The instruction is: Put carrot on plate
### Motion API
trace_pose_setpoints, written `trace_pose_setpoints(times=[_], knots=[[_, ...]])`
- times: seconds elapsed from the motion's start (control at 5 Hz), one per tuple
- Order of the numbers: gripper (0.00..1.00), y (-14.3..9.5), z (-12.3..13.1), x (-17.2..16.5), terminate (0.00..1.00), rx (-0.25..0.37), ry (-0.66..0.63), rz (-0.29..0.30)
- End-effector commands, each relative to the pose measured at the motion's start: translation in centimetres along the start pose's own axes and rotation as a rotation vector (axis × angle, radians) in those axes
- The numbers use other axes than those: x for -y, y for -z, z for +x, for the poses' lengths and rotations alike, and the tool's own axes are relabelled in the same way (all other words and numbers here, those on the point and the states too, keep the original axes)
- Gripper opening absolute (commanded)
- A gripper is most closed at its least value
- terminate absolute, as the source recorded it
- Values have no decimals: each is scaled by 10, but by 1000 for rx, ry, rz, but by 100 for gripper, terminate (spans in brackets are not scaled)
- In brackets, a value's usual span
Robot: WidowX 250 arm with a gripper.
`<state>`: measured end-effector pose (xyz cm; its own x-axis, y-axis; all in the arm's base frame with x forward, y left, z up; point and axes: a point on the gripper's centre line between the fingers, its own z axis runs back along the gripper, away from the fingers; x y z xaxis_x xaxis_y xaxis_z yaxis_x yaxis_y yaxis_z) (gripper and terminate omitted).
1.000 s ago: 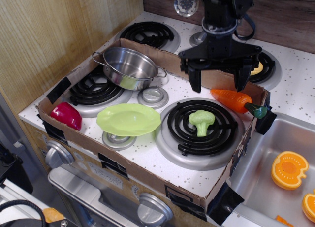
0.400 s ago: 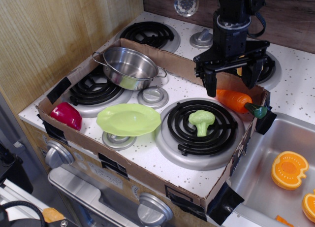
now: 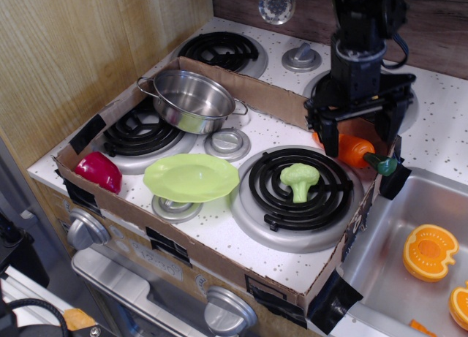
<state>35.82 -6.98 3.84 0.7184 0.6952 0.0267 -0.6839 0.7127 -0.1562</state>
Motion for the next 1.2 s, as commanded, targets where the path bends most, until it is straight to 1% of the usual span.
trace_pose_setpoints(times=[0.0, 0.2, 0.4, 0.6, 0.8, 1.0], knots=[[100, 22, 6, -6, 0, 3, 21, -90], [0, 19, 4, -7, 0, -21, 27, -70], [0, -2, 7, -6, 0, 25, 69, -38], [0, -27, 12, -12, 0, 74, 137, 7], [0, -47, 13, -20, 0, 162, 195, 2], [0, -78, 9, -38, 0, 229, 217, 3]])
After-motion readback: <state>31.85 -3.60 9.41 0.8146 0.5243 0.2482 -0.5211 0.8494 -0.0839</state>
